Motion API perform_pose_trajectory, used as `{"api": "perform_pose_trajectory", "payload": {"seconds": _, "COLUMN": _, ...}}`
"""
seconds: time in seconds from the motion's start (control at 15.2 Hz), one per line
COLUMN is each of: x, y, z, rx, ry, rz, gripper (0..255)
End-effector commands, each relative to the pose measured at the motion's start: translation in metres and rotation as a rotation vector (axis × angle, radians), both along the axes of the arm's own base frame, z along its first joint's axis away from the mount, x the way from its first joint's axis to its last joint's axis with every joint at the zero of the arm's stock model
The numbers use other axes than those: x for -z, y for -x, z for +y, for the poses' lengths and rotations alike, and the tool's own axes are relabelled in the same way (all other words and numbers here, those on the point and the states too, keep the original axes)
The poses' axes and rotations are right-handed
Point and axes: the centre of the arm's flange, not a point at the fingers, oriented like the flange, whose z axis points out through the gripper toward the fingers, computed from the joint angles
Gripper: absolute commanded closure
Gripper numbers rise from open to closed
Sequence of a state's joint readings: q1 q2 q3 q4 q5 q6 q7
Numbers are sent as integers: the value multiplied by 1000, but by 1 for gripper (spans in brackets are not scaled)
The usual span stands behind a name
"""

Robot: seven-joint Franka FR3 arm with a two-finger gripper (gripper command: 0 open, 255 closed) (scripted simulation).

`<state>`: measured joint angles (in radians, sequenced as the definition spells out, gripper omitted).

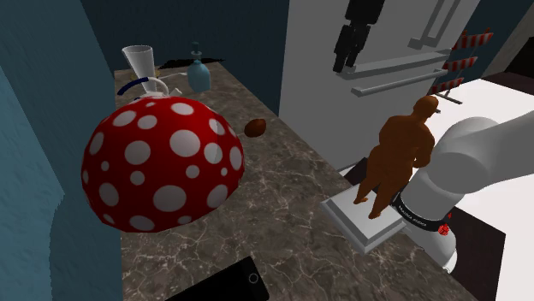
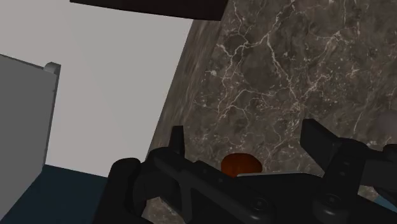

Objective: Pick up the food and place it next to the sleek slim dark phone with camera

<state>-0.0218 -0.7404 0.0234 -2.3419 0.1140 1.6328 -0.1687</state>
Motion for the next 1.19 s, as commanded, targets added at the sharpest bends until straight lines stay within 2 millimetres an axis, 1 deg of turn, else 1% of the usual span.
{"api": "perform_pose_trajectory", "payload": {"seconds": 0.0, "x": 0, "y": 0, "z": 0, "rx": 0, "ry": 0, "rz": 0, "gripper": 0}}
{"api": "perform_pose_trajectory", "payload": {"seconds": 0.26, "x": 32, "y": -10, "z": 43, "rx": 199, "ry": 15, "rz": -14, "gripper": 0}}
{"api": "perform_pose_trajectory", "payload": {"seconds": 0.53, "x": 64, "y": -29, "z": 82, "rx": 399, "ry": 30, "rz": -27, "gripper": 0}}
{"api": "perform_pose_trajectory", "payload": {"seconds": 0.86, "x": 105, "y": -63, "z": 125, "rx": 648, "ry": 48, "rz": -44, "gripper": 0}}
{"api": "perform_pose_trajectory", "payload": {"seconds": 1.12, "x": 138, "y": -98, "z": 151, "rx": 847, "ry": 63, "rz": -58, "gripper": 0}}
